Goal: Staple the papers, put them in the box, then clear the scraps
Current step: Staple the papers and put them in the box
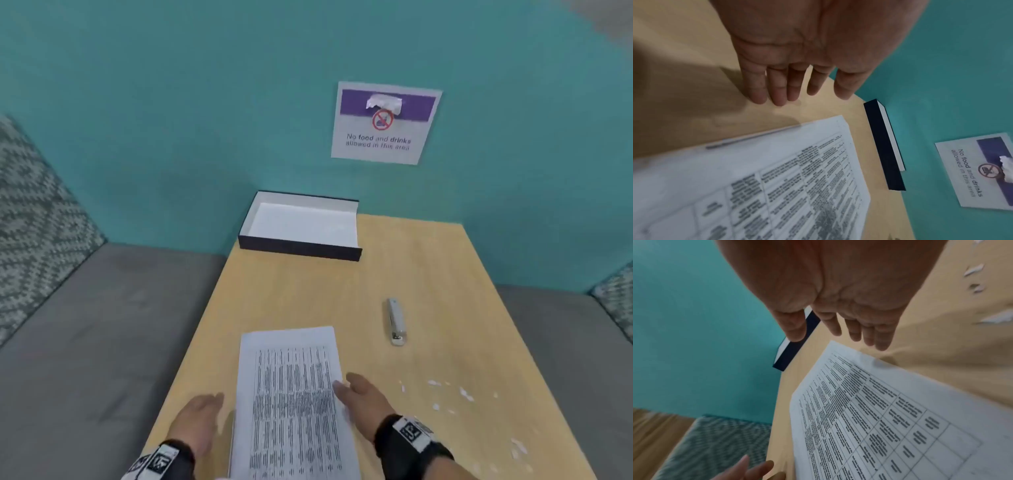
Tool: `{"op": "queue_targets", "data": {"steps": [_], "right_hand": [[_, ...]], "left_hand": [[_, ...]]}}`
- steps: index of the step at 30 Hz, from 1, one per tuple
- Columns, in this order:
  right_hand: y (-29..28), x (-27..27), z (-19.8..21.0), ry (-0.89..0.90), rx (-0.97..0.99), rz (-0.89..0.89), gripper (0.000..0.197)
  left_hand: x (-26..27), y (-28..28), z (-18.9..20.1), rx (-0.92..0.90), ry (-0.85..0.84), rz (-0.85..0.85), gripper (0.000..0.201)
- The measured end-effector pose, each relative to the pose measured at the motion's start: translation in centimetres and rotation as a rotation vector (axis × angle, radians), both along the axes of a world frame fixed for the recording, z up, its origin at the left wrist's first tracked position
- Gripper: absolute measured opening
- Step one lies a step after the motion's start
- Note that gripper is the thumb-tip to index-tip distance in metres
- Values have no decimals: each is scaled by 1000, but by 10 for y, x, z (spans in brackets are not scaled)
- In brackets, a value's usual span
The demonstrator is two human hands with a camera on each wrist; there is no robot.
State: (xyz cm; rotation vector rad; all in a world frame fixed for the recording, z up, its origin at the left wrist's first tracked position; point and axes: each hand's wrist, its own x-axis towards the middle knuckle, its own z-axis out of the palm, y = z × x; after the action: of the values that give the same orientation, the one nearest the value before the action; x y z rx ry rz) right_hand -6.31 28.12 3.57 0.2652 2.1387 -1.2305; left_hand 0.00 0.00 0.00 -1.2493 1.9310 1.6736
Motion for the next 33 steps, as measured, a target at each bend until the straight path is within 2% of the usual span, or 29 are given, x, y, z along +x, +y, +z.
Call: {"op": "queue_targets", "data": {"steps": [1,5,8,12,14,15,18,20,22,26,28,30,31,33], "right_hand": [[-8,-4,-5,-9,2,-10,67],[-20,-15,-17,-34,131,23,66],[-23,-16,-23,-31,170,39,66],[-19,-19,-25,-27,170,17,67],[-17,-20,-25,-31,169,10,66],[-16,-20,-25,-35,169,13,65],[-11,-21,-34,-36,161,21,51],[-7,-20,-36,-41,118,-2,39],[1,-19,-40,-52,59,-65,48],[20,-19,-27,43,-74,-135,47],[22,-22,-9,41,-221,-228,49],[18,-25,13,59,-382,-260,28],[15,-26,24,83,-426,-251,23],[6,-27,46,154,-446,-249,24]], "left_hand": [[-4,2,-5,45,37,47,42],[-21,14,-10,37,23,-16,23],[-35,25,-8,-34,-33,-56,27],[-51,35,-4,-145,-145,-200,30],[-56,41,-1,-150,-206,-208,54],[-58,44,1,-165,-221,-211,57],[-59,49,2,-267,-225,-286,40],[-55,50,2,-313,-127,-267,27],[-47,51,6,-291,23,-218,19],[-28,46,38,-156,270,-183,15],[-24,39,52,-89,377,-172,10],[-24,35,63,-44,423,-131,10],[-26,35,68,-34,436,-104,10],[-30,38,79,-22,485,-76,7]]}}
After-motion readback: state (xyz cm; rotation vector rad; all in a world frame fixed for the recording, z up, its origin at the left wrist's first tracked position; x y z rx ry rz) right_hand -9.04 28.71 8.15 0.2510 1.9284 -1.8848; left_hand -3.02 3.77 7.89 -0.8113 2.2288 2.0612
